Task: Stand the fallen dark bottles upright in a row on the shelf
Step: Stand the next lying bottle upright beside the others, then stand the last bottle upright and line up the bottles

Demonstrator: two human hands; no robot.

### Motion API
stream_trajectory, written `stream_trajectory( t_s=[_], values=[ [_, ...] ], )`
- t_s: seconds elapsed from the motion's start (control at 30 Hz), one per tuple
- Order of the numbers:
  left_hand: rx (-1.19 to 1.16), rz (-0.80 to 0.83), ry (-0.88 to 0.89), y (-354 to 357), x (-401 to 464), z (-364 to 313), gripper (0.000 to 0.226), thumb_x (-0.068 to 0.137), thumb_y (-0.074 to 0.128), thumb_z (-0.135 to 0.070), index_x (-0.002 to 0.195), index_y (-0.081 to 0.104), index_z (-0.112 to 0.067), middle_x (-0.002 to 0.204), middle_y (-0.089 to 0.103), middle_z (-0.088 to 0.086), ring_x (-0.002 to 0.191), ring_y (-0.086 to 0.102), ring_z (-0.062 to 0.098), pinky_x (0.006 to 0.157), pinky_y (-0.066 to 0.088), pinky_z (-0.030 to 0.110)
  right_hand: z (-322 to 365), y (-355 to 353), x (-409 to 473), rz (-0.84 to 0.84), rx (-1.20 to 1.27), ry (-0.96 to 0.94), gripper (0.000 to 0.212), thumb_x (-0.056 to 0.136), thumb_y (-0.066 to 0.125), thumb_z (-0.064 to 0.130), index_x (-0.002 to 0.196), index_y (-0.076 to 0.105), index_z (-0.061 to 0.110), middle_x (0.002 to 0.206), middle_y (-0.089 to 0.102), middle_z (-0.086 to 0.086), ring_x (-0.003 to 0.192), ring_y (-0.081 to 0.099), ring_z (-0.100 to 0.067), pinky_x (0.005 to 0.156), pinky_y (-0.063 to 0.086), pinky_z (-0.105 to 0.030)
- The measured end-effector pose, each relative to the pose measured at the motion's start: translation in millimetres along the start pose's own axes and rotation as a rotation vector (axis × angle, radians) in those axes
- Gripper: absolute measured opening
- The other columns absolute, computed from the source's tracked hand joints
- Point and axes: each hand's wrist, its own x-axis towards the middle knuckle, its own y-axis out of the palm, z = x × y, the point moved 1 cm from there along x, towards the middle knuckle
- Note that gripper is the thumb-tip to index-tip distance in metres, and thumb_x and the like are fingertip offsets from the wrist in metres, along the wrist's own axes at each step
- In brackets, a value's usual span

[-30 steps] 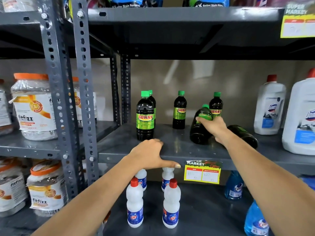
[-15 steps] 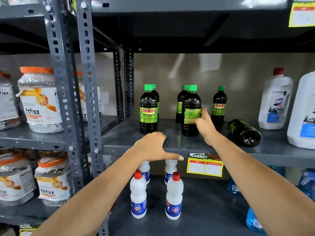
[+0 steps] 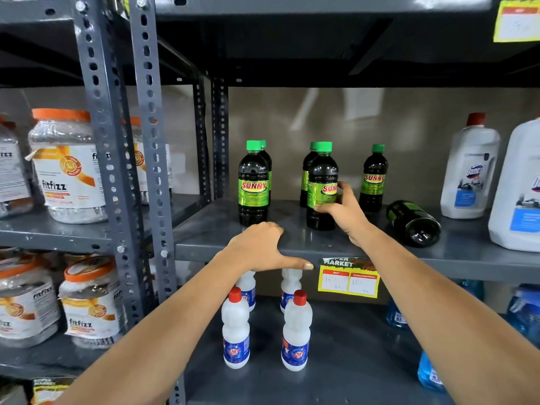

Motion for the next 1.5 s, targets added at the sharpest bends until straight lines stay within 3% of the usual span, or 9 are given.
stream_trajectory(
  t_s=[0.13, 0.73, 0.9, 0.97, 1.07, 1.2, 1.3, 1.37, 1.5],
  values=[
    [0.006, 0.002, -0.003, 0, 0, 0, 0.13, 0.043, 0.036, -0.107, 0.128, 0.056, -0.01, 0.127, 0.059, 0.002, 0.11, 0.056, 0.02, 0.089, 0.053, 0.045, -1, -1, 0, -0.004, -0.046, 0.013, 0.079, 0.069, 0.077, 0.0, 0.138, 0.041, 0.013, 0.118, 0.061, -0.001, 0.112, 0.057, -0.022, 0.094, 0.044, -0.033],
    [-0.022, 0.028, 0.036, -5, -5, -3, 0.127, 0.05, 0.036, -0.104, 0.133, 0.055, -0.011, 0.135, 0.057, 0.004, 0.118, 0.053, 0.021, 0.096, 0.049, 0.044, 10, 0, -18, -0.011, -0.29, -0.032, 0.089, 0.062, 0.086, 0.044, 0.135, 0.043, 0.015, 0.128, 0.06, -0.003, 0.115, 0.057, -0.02, 0.092, 0.044, -0.03],
    [-0.096, 0.081, 0.179, -5, -12, -24, 0.128, 0.056, 0.03, -0.103, 0.149, 0.037, -0.016, 0.156, 0.035, 0.001, 0.141, 0.032, 0.019, 0.115, 0.029, 0.041, 39, -39, -26, -0.556, -0.647, -0.446, 0.066, 0.08, 0.045, 0.077, 0.098, 0.064, 0.017, 0.096, 0.063, -0.003, 0.092, 0.059, -0.023, 0.073, 0.05, -0.036],
    [-0.048, 0.139, 0.207, -4, -7, -43, 0.128, 0.057, 0.029, -0.102, 0.153, 0.027, -0.017, 0.161, 0.025, 0.001, 0.144, 0.024, 0.02, 0.116, 0.023, 0.041, 46, -73, -18, -0.614, -0.856, -0.362, 0.071, 0.084, 0.037, 0.074, 0.088, 0.066, 0.009, 0.092, 0.062, -0.014, 0.091, 0.058, -0.035, 0.07, 0.048, -0.04],
    [0.028, 0.196, 0.246, 3, 6, -78, 0.12, 0.069, 0.039, -0.093, 0.154, 0.02, -0.011, 0.163, 0.017, 0.006, 0.146, 0.021, 0.024, 0.116, 0.023, 0.042, 39, -125, -7, -0.486, -1.088, 0.079, 0.084, 0.073, 0.051, 0.078, 0.1, 0.064, 0.0, 0.104, 0.065, -0.022, 0.1, 0.06, -0.041, 0.073, 0.048, -0.042],
    [0.123, 0.272, 0.289, 8, 31, -107, 0.1, 0.091, 0.042, -0.07, 0.154, 0.005, -0.003, 0.164, 0.003, 0.012, 0.149, 0.008, 0.024, 0.118, 0.015, 0.036, 22, -154, -10, -0.163, -0.756, 0.514, 0.103, 0.055, 0.077, 0.07, 0.131, 0.052, 0.005, 0.137, 0.054, -0.015, 0.121, 0.053, -0.035, 0.089, 0.045, -0.039],
    [0.112, 0.322, 0.291, 6, 41, -110, 0.097, 0.093, 0.039, -0.069, 0.155, 0.001, -0.004, 0.164, -0.001, 0.01, 0.149, 0.003, 0.022, 0.119, 0.011, 0.035, 16, -159, -8, -0.181, -0.577, 0.544, 0.083, 0.056, 0.087, 0.05, 0.117, 0.056, 0.003, 0.124, 0.059, -0.018, 0.098, 0.059, -0.033, 0.07, 0.049, -0.036],
    [0.097, 0.312, 0.307, 7, 42, -109, 0.097, 0.093, 0.039, -0.069, 0.154, 0.002, -0.003, 0.164, -0.001, 0.011, 0.149, 0.003, 0.022, 0.119, 0.01, 0.034, 10, -161, -5, -0.265, -0.464, 0.484, 0.083, 0.055, 0.088, 0.045, 0.114, 0.056, -0.003, 0.113, 0.064, -0.019, 0.093, 0.062, -0.032, 0.075, 0.053, -0.039],
    [0.064, 0.267, 0.323, 10, 40, -107, 0.098, 0.092, 0.041, -0.07, 0.154, 0.006, -0.002, 0.164, 0.003, 0.012, 0.149, 0.005, 0.023, 0.117, 0.012, 0.034, 3, -150, -10, -0.502, -0.45, 0.302, 0.085, 0.056, 0.074, 0.067, 0.115, 0.059, 0.007, 0.107, 0.067, -0.013, 0.097, 0.062, -0.03, 0.079, 0.05, -0.035]
  ],
)
